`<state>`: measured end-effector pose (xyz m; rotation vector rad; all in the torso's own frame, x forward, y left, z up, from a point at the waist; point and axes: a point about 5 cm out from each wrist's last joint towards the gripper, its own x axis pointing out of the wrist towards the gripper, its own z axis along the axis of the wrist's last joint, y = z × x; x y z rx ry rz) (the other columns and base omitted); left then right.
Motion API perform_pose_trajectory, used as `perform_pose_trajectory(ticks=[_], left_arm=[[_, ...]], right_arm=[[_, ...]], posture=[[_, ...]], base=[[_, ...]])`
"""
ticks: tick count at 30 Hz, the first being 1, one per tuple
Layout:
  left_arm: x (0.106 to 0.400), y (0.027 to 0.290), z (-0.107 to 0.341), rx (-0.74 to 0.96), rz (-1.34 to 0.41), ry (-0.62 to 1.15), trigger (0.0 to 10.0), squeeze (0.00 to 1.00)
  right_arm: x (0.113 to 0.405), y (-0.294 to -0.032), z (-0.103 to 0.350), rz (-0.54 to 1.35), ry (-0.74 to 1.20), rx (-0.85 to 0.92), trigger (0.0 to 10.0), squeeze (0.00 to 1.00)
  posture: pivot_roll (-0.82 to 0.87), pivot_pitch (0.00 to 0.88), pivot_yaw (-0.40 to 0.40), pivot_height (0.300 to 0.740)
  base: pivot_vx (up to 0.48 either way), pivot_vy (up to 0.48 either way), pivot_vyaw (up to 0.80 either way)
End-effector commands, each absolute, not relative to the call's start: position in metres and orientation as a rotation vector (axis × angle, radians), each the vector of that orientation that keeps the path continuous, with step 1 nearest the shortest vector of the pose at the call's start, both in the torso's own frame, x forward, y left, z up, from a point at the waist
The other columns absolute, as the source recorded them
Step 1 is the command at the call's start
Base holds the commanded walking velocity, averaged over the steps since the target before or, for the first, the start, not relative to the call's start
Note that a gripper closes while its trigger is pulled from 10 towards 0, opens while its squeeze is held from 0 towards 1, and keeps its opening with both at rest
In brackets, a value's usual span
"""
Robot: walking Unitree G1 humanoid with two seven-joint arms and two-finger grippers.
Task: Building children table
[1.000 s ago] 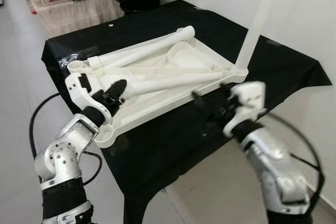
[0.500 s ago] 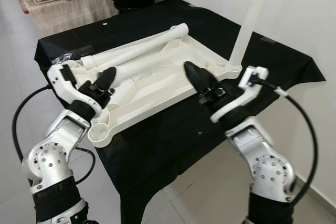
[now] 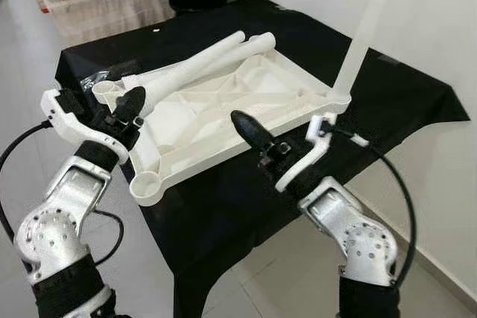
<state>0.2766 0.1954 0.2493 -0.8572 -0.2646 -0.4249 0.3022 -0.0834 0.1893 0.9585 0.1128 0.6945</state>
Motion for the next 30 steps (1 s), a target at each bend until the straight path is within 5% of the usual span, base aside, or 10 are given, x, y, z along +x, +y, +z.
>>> perform_pose_trajectory(ticks=[1,16,30], left_arm=[[0.270,0.186,0.256,-0.862,-0.529,-0.291,0.0,0.00],[0.244,0.168,0.260,-0.894,-0.690,-0.282,0.0,0.00],[0.235,0.151,0.261,-0.939,-0.785,-0.271,0.0,0.00]], right_arm=[[0.307,-0.059,0.201,0.729,0.098,1.026,10.0,0.00],[0.320,-0.045,0.260,0.998,-0.140,1.322,10.0,0.00],[0.315,-0.021,0.273,1.129,-0.130,1.352,10.0,0.00]], posture=[[0.05,0.111,-0.025,0.740],[0.09,0.140,-0.034,0.740],[0.09,0.137,-0.039,0.740]], base=[[0.000,0.000,0.00],[0.000,0.000,0.00],[0.000,0.000,0.00]])
